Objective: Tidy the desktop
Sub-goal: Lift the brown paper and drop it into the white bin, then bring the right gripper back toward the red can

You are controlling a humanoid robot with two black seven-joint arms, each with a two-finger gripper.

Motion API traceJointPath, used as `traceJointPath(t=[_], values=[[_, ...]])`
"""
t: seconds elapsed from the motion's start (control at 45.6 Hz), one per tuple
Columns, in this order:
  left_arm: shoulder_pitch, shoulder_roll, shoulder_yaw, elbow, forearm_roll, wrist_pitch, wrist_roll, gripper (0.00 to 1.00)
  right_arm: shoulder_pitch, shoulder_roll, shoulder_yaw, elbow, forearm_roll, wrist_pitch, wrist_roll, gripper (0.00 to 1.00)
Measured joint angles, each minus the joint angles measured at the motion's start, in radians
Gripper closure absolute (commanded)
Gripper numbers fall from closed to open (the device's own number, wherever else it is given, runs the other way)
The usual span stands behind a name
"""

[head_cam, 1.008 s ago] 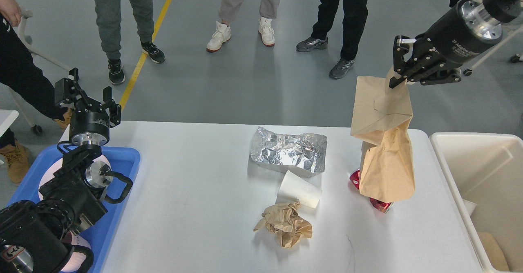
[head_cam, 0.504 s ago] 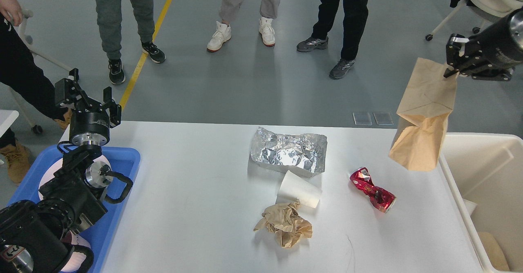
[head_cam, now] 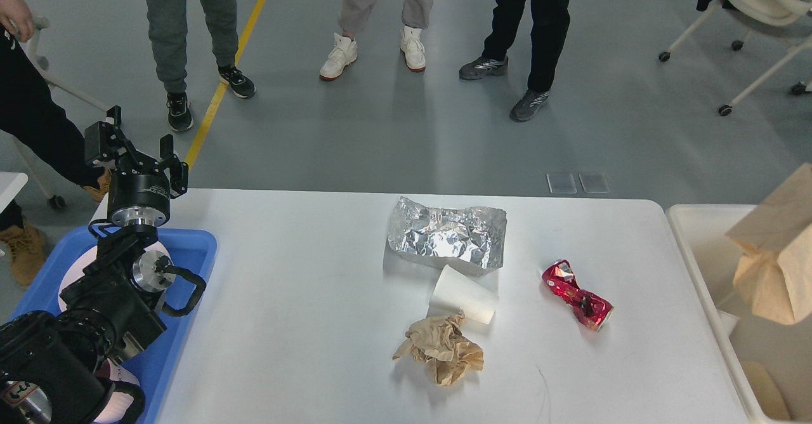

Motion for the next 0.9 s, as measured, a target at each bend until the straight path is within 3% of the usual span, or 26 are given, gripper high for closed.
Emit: traceJointPath(t=[0.022,0.044,0.088,0.11,0.132,0.175,0.197,0.614,0.899], values=[[0.0,0.0,0.0,0.0,0.0,0.0,0.0,0.04,-0.028,-0.001,0.014,-0.016,0.0,-0.007,0.0,1.0],[0.0,0.0,0.0,0.0,0.0,0.0,0.0,0.04,-0.065,-0.002,0.031,-0.038,0.0,-0.014,0.0,0.91],[0.0,0.0,0.0,0.0,0.0,0.0,0.0,0.04,-0.123,-0.002,0.055,-0.071,-0.001,-0.022,0.0,0.64],[0.0,0.0,0.0,0.0,0.0,0.0,0.0,0.04,-0.169,0.001,0.071,-0.099,-0.001,-0.03,0.0,0.42],[0.0,0.0,0.0,0.0,0.0,0.0,0.0,0.04,-0.193,0.003,0.078,-0.112,-0.001,-0.034,0.0,0.27],[0.0,0.0,0.0,0.0,0.0,0.0,0.0,0.04,-0.237,0.011,0.087,-0.141,-0.003,-0.046,0.001,0.05],[0.0,0.0,0.0,0.0,0.0,0.0,0.0,0.04,-0.255,0.015,0.09,-0.154,-0.003,-0.052,0.001,0.0],[0.0,0.0,0.0,0.0,0.0,0.0,0.0,0.04,-0.367,0.072,0.098,-0.209,-0.002,-0.083,0.002,0.0],[0.0,0.0,0.0,0.0,0.0,0.0,0.0,0.04,-0.137,0.194,0.033,-0.101,-0.001,-0.072,0.002,0.0]])
